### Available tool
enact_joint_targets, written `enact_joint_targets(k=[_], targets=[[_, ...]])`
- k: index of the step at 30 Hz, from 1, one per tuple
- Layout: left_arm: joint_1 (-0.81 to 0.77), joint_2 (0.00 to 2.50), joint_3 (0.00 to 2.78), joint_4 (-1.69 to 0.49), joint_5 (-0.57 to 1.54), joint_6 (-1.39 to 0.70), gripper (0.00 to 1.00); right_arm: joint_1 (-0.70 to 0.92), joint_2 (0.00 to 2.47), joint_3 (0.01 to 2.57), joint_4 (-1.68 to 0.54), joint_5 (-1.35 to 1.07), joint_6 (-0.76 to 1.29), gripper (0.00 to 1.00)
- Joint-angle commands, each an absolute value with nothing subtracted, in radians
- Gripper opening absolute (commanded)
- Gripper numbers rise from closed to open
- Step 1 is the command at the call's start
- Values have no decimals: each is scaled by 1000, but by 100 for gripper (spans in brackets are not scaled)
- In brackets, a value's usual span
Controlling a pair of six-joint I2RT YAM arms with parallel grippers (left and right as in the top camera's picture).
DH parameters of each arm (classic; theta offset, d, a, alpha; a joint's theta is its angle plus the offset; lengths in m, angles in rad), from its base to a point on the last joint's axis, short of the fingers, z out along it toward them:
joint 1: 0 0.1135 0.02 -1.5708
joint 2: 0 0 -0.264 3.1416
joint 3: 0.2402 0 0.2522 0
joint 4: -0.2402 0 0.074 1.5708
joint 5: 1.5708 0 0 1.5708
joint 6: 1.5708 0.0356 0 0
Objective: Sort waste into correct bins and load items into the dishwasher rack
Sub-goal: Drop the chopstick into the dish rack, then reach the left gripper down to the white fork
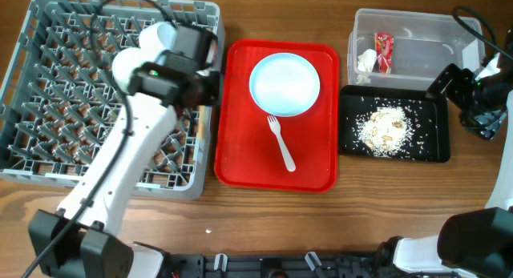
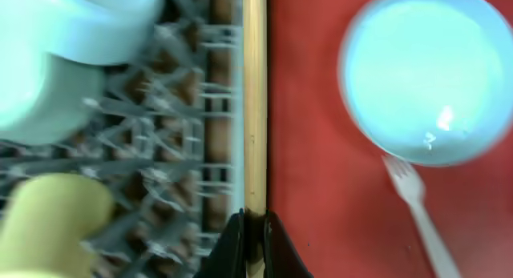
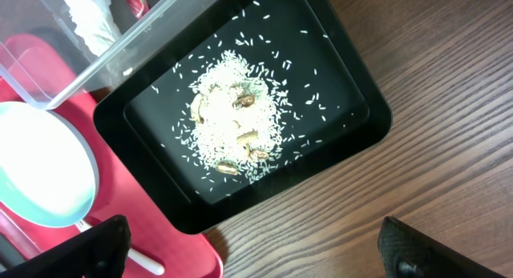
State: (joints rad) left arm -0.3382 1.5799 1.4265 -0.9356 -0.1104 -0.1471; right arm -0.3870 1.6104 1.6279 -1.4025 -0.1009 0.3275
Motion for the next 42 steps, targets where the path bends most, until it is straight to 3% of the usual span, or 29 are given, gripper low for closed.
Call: enact_joint_targets(k=[1,11,13,15,17,20,23,26,32,42], targets=[[-266,1616,1433,-900,-124,-39,4,-385,1586,1647,-1404,-113,313,100],[-250,1791,1433,-844,-126,-37,4,-385,1586,1647,-1404,-113,314,100],[-250,1806,1433,-841,-126,-37,24,-385,1586,1647,-1404,-113,313,100],[-250,1797,1434,-836,-173,-36,36,-385,1586,1647,-1404,-113,313,100],[-250,1764,1436,-833,-234,-36,41,-385,1586,1647,-1404,-113,313,100],[-268,1674,1439,-837,-159,-41,42,-385,1586,1647,-1404,-113,314,100],[-315,1624,1439,-843,51,-149,61,-385,1586,1647,-1403,-113,314,100],[-401,1653,1436,-847,156,-366,68,-385,1586,1647,-1403,-113,314,100],[-577,1794,1433,-843,60,-653,71,-385,1586,1647,-1403,-113,314,100],[-744,1991,1433,-751,-168,-732,76,-385,1586,1647,-1403,-113,314,100]])
